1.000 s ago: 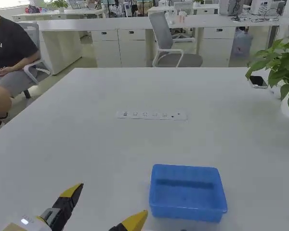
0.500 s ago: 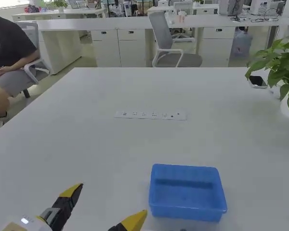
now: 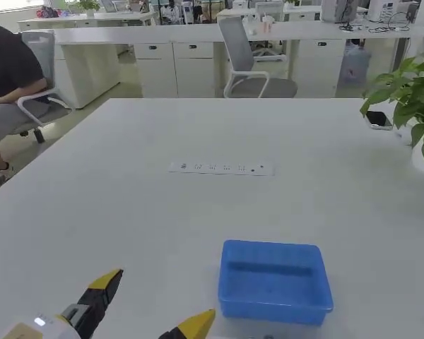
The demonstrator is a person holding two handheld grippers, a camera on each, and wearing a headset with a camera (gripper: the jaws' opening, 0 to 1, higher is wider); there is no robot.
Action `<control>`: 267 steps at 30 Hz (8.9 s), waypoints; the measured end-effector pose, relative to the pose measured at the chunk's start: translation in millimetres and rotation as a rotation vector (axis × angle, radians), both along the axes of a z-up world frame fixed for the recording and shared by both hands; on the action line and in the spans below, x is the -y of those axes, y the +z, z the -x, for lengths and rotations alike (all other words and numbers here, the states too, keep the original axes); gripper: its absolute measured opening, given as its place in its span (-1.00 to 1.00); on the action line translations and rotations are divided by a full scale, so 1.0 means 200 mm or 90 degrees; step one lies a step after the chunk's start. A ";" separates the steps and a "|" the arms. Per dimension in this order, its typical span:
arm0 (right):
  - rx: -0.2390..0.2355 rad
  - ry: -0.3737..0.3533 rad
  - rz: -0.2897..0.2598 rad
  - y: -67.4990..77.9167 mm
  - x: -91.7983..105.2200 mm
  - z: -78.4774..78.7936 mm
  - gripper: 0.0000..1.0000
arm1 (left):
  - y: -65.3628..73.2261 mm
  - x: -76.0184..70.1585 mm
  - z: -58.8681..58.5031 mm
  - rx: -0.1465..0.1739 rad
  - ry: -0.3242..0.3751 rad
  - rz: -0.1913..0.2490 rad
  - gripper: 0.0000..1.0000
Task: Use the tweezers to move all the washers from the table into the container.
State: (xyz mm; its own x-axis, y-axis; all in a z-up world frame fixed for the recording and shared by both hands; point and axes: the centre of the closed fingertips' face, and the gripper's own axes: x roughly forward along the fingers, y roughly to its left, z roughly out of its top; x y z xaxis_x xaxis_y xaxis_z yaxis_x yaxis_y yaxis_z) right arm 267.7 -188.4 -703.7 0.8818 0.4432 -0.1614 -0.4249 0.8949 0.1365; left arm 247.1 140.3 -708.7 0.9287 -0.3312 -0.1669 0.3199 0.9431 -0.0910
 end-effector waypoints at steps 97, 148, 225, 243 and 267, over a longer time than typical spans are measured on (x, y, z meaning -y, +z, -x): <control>-0.173 0.439 0.271 -0.40 -0.65 0.28 -0.78 | -0.78 0.29 0.24 -0.328 -0.617 -0.531 -0.99; -0.122 0.627 0.415 -0.61 -0.93 0.32 -0.84 | -0.20 0.70 0.32 -0.088 -0.689 -0.476 -1.00; -0.245 0.460 0.196 -0.36 -0.79 0.04 -0.93 | 0.00 0.22 0.07 -0.017 -0.163 -0.057 0.47; -0.201 0.404 0.232 -0.24 -0.76 -0.23 -0.93 | 0.03 0.11 0.02 0.022 -0.081 -0.033 0.84; -0.272 0.345 0.232 -0.48 -0.78 -0.49 -0.93 | -0.01 0.09 0.02 0.003 -0.071 -0.062 0.78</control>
